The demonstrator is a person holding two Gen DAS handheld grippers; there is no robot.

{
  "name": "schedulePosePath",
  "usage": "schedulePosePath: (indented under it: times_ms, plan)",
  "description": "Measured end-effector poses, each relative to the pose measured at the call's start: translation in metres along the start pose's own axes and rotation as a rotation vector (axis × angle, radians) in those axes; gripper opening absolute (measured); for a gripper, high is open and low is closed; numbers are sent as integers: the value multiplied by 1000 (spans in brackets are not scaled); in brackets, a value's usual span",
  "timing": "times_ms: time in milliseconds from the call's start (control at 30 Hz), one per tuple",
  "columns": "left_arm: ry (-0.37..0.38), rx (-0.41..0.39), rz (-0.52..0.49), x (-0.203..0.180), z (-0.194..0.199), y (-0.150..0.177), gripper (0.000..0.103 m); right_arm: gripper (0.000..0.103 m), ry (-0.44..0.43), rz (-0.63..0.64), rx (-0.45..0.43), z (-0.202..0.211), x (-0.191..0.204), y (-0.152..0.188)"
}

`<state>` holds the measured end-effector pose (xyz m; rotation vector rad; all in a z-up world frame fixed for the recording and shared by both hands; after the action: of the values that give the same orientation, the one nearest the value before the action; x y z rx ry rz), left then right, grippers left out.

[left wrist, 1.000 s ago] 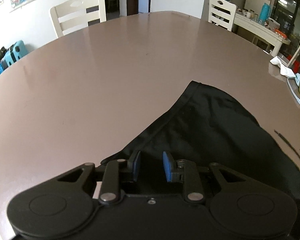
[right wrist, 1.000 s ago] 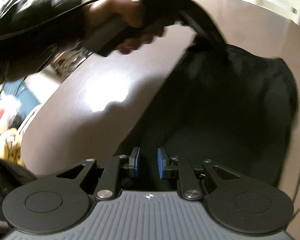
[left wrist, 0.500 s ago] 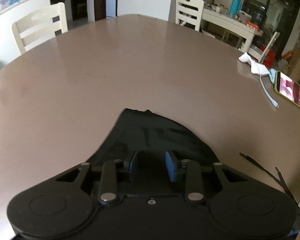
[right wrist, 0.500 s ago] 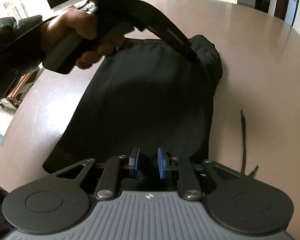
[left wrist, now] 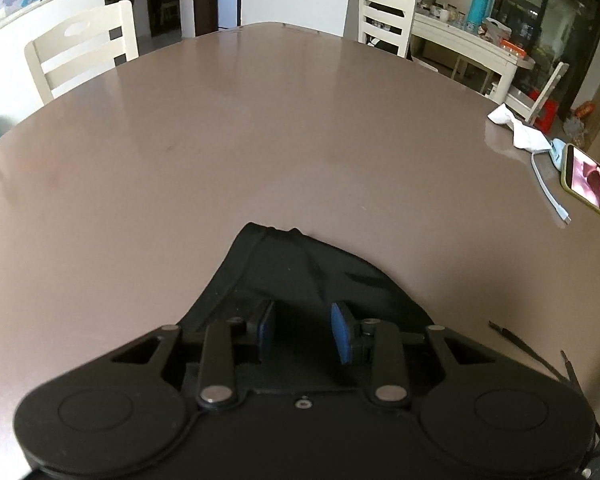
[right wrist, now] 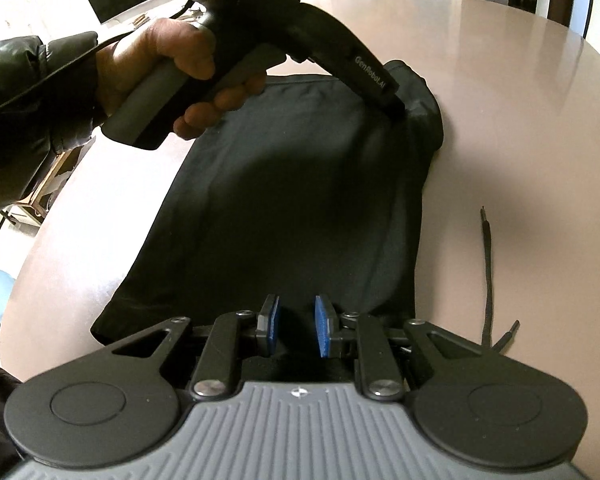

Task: Fold clothes

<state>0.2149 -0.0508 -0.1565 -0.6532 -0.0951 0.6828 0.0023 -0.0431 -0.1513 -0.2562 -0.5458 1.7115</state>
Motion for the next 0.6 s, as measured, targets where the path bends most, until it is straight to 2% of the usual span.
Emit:
schedulePosePath:
  times_ms: [167,233,467,600]
  plan:
    - [-13,-1,39,10,1,-6,31,20,-5,33,26,4,2,10]
    - [-18,-14,67,15,4,-10,34,20,-9,1,26,5,-1,10]
    - [23,-3,4,-3,1,-13,35,20,30,-7,-60,13,-5,-12]
    - [29,10,30,-4,-9,-13,36,20,60,-27,-12,-6,-12,-10]
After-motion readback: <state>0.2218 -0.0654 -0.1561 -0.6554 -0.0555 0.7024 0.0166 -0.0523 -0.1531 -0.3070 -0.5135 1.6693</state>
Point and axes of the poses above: each gripper's, at about its wrist camera, not at the fingertips, and z roughly against the way its jaws point, x to its left, y to its underside, the point moved 9 cm from there along -z, roughly the way its jaws point, and after that the axes turned 5 degrees about y, right-handed, at the moved point
